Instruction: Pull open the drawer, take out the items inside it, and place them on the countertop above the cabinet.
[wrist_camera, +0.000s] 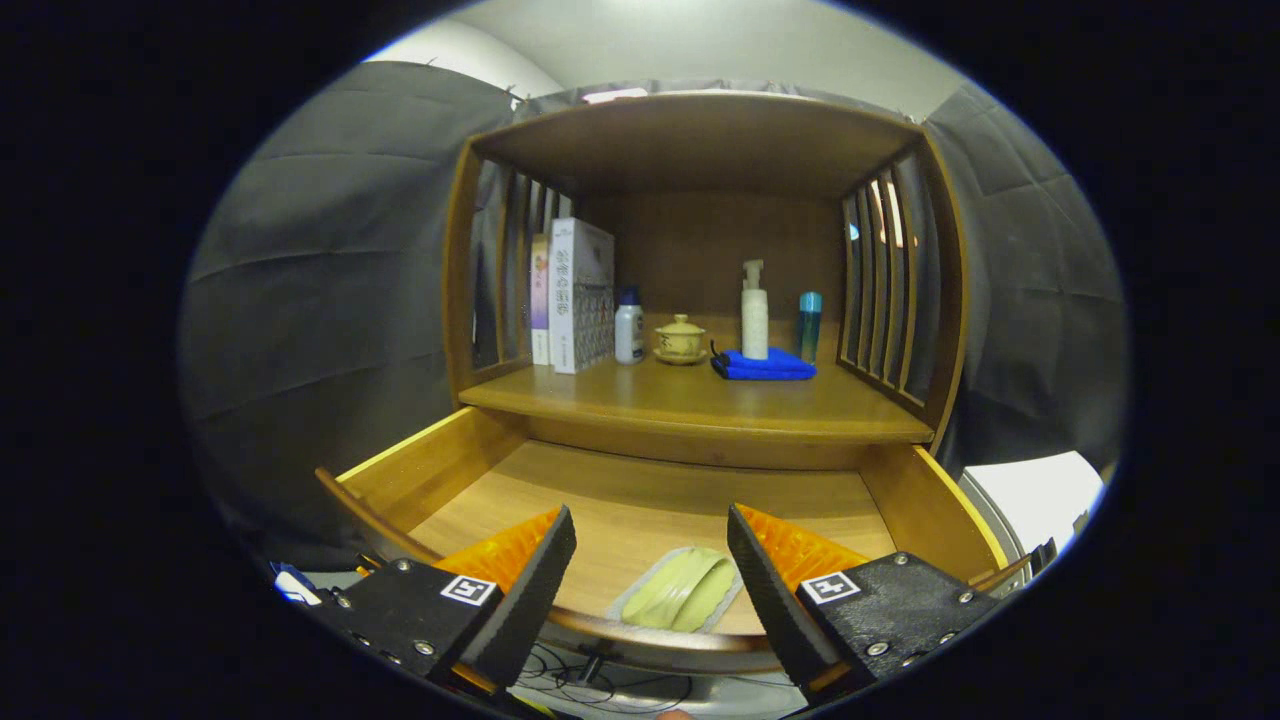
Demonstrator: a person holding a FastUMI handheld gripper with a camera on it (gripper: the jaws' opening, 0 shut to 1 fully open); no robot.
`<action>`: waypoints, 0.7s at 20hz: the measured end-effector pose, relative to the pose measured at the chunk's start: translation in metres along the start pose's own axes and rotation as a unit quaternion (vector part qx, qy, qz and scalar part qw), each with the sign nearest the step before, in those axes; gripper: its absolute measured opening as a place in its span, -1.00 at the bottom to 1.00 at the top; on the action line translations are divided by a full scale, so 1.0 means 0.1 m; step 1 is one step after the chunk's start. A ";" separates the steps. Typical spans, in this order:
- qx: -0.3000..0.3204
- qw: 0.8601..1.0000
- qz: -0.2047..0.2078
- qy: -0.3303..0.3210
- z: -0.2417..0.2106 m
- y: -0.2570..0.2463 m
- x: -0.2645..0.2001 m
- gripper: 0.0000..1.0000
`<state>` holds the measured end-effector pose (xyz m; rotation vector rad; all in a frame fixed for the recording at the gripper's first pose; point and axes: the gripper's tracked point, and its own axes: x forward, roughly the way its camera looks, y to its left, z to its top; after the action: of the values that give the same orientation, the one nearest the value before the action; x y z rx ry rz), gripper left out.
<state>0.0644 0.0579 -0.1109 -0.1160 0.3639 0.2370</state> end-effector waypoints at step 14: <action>0.017 0.985 -0.007 0.173 -0.46 -0.28 0.54 0.78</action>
<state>0.1047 0.0354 -0.1717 -0.1272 0.7131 0.1960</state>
